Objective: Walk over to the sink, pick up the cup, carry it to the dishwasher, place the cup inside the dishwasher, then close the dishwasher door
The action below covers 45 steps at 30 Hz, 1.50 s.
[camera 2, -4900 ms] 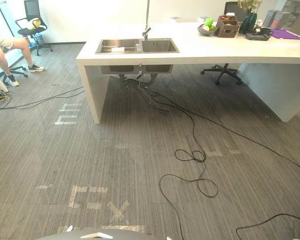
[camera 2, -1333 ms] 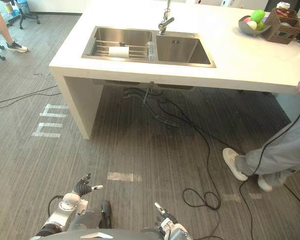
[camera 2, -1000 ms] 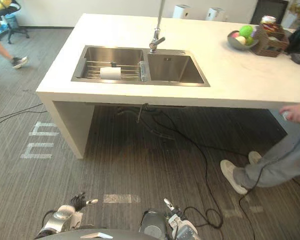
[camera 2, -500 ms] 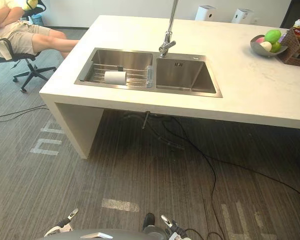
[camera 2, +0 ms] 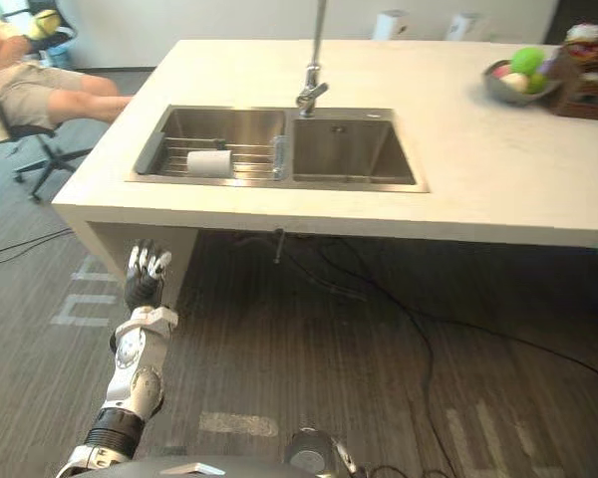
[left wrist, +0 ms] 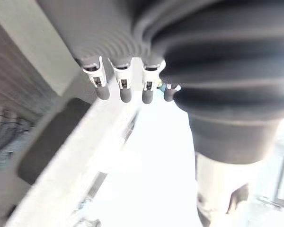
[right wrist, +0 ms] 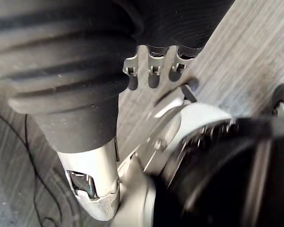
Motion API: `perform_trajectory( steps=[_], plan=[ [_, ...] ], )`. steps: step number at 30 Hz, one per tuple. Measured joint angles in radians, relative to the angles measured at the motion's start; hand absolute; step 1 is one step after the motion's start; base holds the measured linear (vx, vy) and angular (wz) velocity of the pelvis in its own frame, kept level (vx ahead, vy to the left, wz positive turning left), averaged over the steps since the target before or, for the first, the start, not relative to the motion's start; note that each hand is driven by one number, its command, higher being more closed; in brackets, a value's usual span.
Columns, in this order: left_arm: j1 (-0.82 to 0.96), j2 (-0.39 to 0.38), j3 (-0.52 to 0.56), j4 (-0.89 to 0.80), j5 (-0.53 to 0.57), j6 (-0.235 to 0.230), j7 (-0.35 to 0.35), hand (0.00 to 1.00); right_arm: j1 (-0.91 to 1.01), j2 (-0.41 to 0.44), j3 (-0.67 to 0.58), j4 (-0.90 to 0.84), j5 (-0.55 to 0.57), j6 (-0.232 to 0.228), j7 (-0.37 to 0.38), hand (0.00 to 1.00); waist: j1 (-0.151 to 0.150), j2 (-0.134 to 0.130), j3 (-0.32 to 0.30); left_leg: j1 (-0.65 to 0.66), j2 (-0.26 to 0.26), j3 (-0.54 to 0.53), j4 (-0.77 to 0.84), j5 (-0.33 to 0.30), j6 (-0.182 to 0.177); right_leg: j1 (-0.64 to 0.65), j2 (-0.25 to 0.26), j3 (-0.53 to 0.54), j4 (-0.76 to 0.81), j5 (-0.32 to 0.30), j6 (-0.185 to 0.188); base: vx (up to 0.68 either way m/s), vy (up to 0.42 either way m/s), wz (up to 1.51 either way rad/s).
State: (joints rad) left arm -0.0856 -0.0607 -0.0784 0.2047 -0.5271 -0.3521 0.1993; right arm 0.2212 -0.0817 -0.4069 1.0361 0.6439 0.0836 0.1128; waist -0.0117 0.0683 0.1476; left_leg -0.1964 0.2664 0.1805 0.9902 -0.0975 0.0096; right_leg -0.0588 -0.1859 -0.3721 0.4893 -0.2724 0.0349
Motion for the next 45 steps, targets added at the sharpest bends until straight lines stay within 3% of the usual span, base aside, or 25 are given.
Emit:
perform_trajectory(
  steps=[1,3,6,7,9,10,13,15,18,22,24,25,27,29,30,31,32,33,34,35,36,37,39,42,45],
  plan=[
    [-0.001,0.006,-0.002,-0.062,0.001,0.009,0.021,0.0,0.001,-0.013,0.0,0.0,-0.026,0.0,-0.008,0.0,0.011,0.008,0.0,-0.028,-0.007,0.0,0.052,-0.027,-0.018,0.05,-0.005,0.003,-0.029,-0.007,0.003,0.33,0.032,-0.29],
    [-0.001,0.01,-0.015,-0.159,0.015,0.026,0.04,0.0,-0.017,-0.007,0.003,-0.004,-0.055,-0.003,-0.008,0.0,0.018,-0.008,-0.007,-0.035,-0.047,0.054,-0.046,-0.07,-0.015,0.117,-0.022,0.006,-0.098,0.01,0.025,0.34,0.004,-0.22],
    [0.003,0.013,-0.032,-0.32,0.055,0.062,0.087,0.0,-0.035,-0.012,0.058,-0.042,-0.084,-0.002,-0.002,0.0,0.039,-0.031,-0.017,-0.031,-0.113,0.092,-0.43,-0.067,-0.03,0.177,-0.038,0.032,-0.204,0.043,0.046,0.37,0.068,-0.33],
    [0.002,0.016,-0.031,-0.36,0.064,0.069,0.117,0.0,-0.05,-0.011,0.073,-0.042,-0.092,-0.002,-0.01,0.0,0.054,-0.039,-0.019,-0.025,-0.138,0.075,-0.588,-0.013,-0.034,0.186,-0.049,0.056,-0.216,0.047,0.055,0.34,0.145,-0.5],
    [0.015,0.015,-0.022,-0.392,0.099,0.073,0.153,0.0,-0.046,-0.028,0.062,-0.039,-0.092,0.011,-0.01,0.0,0.066,-0.026,-0.023,0.016,-0.142,0.043,-0.755,0.298,-0.014,0.223,-0.049,0.069,-0.223,0.039,0.085,0.33,0.169,-0.46],
    [0.029,0.024,0.01,-0.414,0.123,0.072,0.173,0.0,-0.046,-0.016,0.038,-0.033,-0.091,0.02,-0.008,0.0,0.066,-0.053,-0.031,0.057,-0.164,0.037,-0.743,0.223,-0.031,0.252,-0.071,0.087,-0.229,0.017,0.122,0.31,0.149,-0.33],
    [0.032,0.064,0.053,-0.459,0.188,0.068,0.214,0.0,-0.081,0.024,0.009,-0.037,-0.102,0.03,-0.005,0.0,0.068,-0.099,-0.033,0.06,-0.175,0.038,-0.717,0.144,-0.033,0.257,-0.087,0.09,-0.238,0.048,0.113,0.25,0.182,-0.14],
    [0.034,0.064,0.059,-0.497,0.224,0.068,0.226,0.0,-0.086,0.035,-0.017,-0.027,-0.104,0.028,-0.002,0.0,0.075,-0.098,-0.033,0.08,-0.182,0.035,-0.717,0.104,-0.042,0.271,-0.092,0.088,-0.239,0.055,0.108,0.11,0.152,-0.02],
    [0.034,0.065,0.046,-0.538,0.268,0.073,0.223,0.0,-0.088,0.033,-0.095,0.004,-0.11,0.029,0.001,0.0,0.089,-0.094,-0.044,0.093,-0.219,0.046,-0.701,0.023,-0.045,0.291,-0.131,0.085,-0.238,0.0,0.108,0.01,0.123,-0.13],
    [0.035,0.071,0.016,-0.538,0.276,0.107,0.203,0.0,-0.084,0.03,-0.19,0.047,-0.116,0.029,0.009,0.0,0.075,-0.098,-0.065,0.082,-0.264,0.007,-0.686,0.013,-0.037,0.299,-0.155,0.082,-0.234,-0.05,0.093,-0.01,0.082,0.2],
    [0.036,0.078,0.001,-0.539,0.276,0.122,0.191,0.0,-0.062,0.03,-0.229,0.059,-0.133,0.027,0.009,0.0,0.073,-0.096,-0.077,0.079,-0.297,-0.035,-0.677,-0.004,-0.037,0.307,-0.165,0.077,-0.234,-0.052,0.043,0.08,0.086,0.05],
    [0.036,0.083,-0.011,-0.538,0.275,0.13,0.182,0.0,-0.048,0.026,-0.235,0.064,-0.133,0.025,0.009,0.0,0.068,-0.094,-0.083,0.085,-0.312,-0.061,-0.69,-0.013,-0.026,0.303,-0.163,0.086,-0.207,-0.046,-0.003,0.11,0.083,0.07],
    [0.028,0.082,-0.019,-0.51,0.277,0.147,0.163,0.0,-0.046,0.022,-0.236,0.053,-0.133,0.006,0.011,0.0,0.045,-0.08,-0.092,0.099,-0.309,-0.094,-0.713,-0.013,-0.024,0.171,-0.177,0.13,0.038,0.044,-0.004,0.11,0.086,0.12],
    [0.02,0.103,-0.027,-0.454,0.278,0.162,0.158,0.0,-0.055,0.03,-0.213,0.04,-0.142,0.006,0.011,0.0,0.037,-0.092,-0.089,0.185,-0.304,-0.115,-0.796,-0.012,-0.021,0.026,-0.195,0.211,0.315,0.24,-0.017,0.17,0.072,0.0],
    [0.02,0.103,-0.026,-0.447,0.278,0.162,0.158,0.0,-0.054,0.032,-0.204,0.042,-0.142,0.006,0.011,0.0,0.034,-0.085,-0.088,0.202,-0.299,-0.123,-0.808,-0.008,-0.016,0.014,-0.193,0.217,0.348,0.252,-0.014,0.23,-0.004,0.0],
    [0.021,0.109,-0.019,-0.441,0.277,0.156,0.158,0.0,-0.054,0.037,-0.184,0.041,-0.141,0.007,0.008,0.0,0.034,-0.099,-0.087,0.221,-0.282,-0.128,-0.818,-0.005,-0.01,-0.015,-0.18,0.224,0.376,0.175,-0.009,0.2,-0.037,-0.05],
    [0.016,0.115,-0.006,-0.421,0.274,0.152,0.159,0.0,-0.055,0.045,-0.159,0.04,-0.142,0.008,0.008,0.0,0.037,-0.106,-0.085,0.236,-0.263,-0.132,-0.831,-0.009,-0.015,-0.055,-0.145,0.221,0.351,0.091,-0.002,0.19,-0.053,-0.07],
    [0.016,0.118,-0.006,-0.409,0.274,0.152,0.159,0.0,-0.055,0.046,-0.145,0.039,-0.146,0.01,0.008,0.0,0.037,-0.102,-0.086,0.236,-0.248,-0.138,-0.836,-0.01,-0.019,-0.075,-0.115,0.225,0.308,0.06,0.003,0.16,-0.093,0.1],
    [0.012,0.118,-0.012,-0.378,0.275,0.146,0.157,0.0,-0.053,0.051,-0.12,0.034,-0.166,0.014,0.007,0.0,0.026,-0.087,-0.086,0.23,-0.217,-0.156,-0.834,-0.015,-0.034,-0.087,-0.048,0.244,0.176,0.035,0.028,0.17,-0.134,0.52],
    [0.009,0.12,-0.013,-0.345,0.275,0.138,0.154,0.0,-0.043,0.064,-0.105,0.027,-0.173,0.024,0.007,0.0,0.006,-0.093,-0.089,0.215,-0.213,-0.176,-0.827,-0.013,-0.049,-0.068,-0.01,0.256,0.002,0.086,0.055,0.17,-0.207,0.71],
    [0.005,0.12,-0.012,-0.34,0.275,0.137,0.152,0.0,-0.035,0.071,-0.105,0.022,-0.178,0.032,0.007,0.0,0.002,-0.111,-0.088,0.216,-0.225,-0.19,-0.827,-0.017,-0.054,-0.059,-0.017,0.248,-0.068,0.148,0.061,0.15,-0.219,0.71],
    [0.004,0.107,-0.008,-0.339,0.276,0.128,0.145,0.0,-0.019,0.081,-0.097,0.026,-0.17,0.051,0.005,0.0,0.007,-0.129,-0.088,0.225,-0.238,-0.199,-0.823,-0.028,-0.069,-0.031,-0.034,0.228,-0.127,0.144,0.1,0.22,-0.315,0.38],
    [0.002,0.068,-0.018,-0.349,0.277,0.107,0.143,0.0,-0.002,0.031,-0.067,0.019,-0.17,0.056,0.006,0.0,0.021,-0.062,-0.105,0.231,-0.178,-0.203,-0.825,-0.038,-0.093,0.015,0.027,0.192,-0.22,0.157,0.077,0.24,-0.259,0.14],
    [-0.025,0.056,-0.023,-0.351,0.276,0.106,0.135,0.0,0.013,0.022,-0.071,0.005,-0.168,0.039,-0.007,0.0,0.024,-0.024,-0.128,0.256,-0.14,-0.145,-0.863,-0.023,-0.115,0.042,0.071,0.191,-0.277,0.168,0.061,0.2,-0.122,-0.08],
    [-0.057,0.056,-0.052,-0.351,0.287,0.112,0.135,0.0,0.012,0.035,-0.065,0.002,-0.133,0.009,-0.052,0.0,0.007,-0.021,-0.138,0.269,-0.126,-0.085,-0.875,-0.013,-0.117,0.055,0.088,0.205,-0.314,0.176,0.051,0.1,-0.062,-0.25]
  ],
)
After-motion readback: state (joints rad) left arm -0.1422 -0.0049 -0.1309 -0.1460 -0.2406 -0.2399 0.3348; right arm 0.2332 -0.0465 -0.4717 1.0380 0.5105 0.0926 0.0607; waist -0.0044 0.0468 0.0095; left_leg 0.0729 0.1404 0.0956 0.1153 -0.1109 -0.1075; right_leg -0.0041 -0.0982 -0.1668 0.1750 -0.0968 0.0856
